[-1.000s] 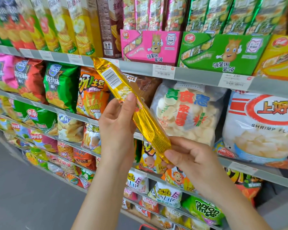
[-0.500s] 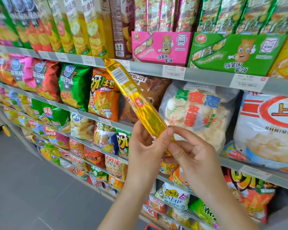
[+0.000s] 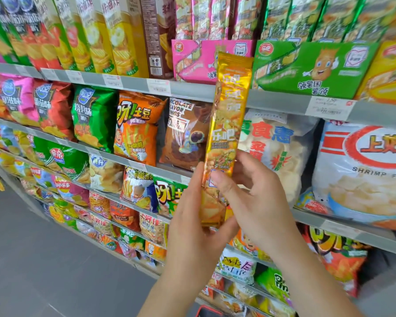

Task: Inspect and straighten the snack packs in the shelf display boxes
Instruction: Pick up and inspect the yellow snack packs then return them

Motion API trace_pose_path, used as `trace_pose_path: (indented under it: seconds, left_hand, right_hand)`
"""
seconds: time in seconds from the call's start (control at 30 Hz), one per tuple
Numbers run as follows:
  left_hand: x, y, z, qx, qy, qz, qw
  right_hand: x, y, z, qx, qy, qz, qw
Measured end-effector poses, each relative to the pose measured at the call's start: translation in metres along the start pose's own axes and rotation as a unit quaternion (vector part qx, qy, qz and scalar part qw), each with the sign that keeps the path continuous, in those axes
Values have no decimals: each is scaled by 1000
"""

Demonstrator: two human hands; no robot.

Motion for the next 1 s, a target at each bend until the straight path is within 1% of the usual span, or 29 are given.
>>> trace_pose_path:
  seconds: [0.07, 0.1, 0.13, 0.23, 0.3, 0.37, 0.43, 0.5, 0.6, 0.63, 0.73, 0.8, 0.83, 0.9, 1.0]
  left_hand:
    - [-1, 5, 0, 35, 166, -34, 985]
    - [0, 7, 0, 49, 213, -37, 975]
    - [2, 8, 0, 54, 224, -35, 972]
    - [0, 10, -1, 61, 214, -29, 974]
    - [-1, 12, -2, 63, 182, -19, 981]
    - [-1, 12, -2, 45, 95, 1, 994]
    - [-3, 13, -2, 22, -2, 4, 1000]
    - [-7, 14, 2, -8, -30, -17, 999]
    - [-10, 9, 9, -43, 7, -63, 997]
    - [-7, 5, 11, -48, 29, -64, 996]
    - [3, -18, 26, -45, 82, -34, 995]
    - [4, -38, 44, -46, 132, -38, 989]
    - [3, -48, 54, -60, 142, -49, 987]
    - [-4, -66, 71, -88, 135, -73, 984]
    - [-17, -85, 90, -105, 155, -69, 980]
  right_hand:
    - [4, -1, 0, -7, -31, -10, 999]
    - [6, -1, -1, -8, -46, -10, 999]
    - [8, 0, 0, -10, -58, -10, 998]
    - [10, 1, 1, -8, -61, -10, 998]
    - [9, 1, 1, -14, -69, -20, 997]
    - [9, 1, 2, -37, -90, -42, 994]
    - [10, 1, 1, -45, -74, -66, 994]
    - [13, 1, -1, -33, -36, -56, 997]
    - [22, 3, -4, -13, 4, 3, 1000]
    - [25, 4, -6, 0, 26, 9, 1000]
    - [34, 7, -12, 29, 73, -10, 997]
    - [38, 11, -14, 35, 105, -29, 993]
    - [40, 13, -14, 40, 123, -31, 991]
    - [47, 15, -16, 47, 159, -14, 986]
    - [63, 14, -22, 68, 183, 20, 981]
Point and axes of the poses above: each hand's wrist, its own y-axis away from the middle knuckle, its own x-axis out of the back of the hand, z = x × y, the point moved 5 cm from there along -y, towards the middle knuckle, and after that the axes turned 11 degrees about -y, right-handed, at the moved point
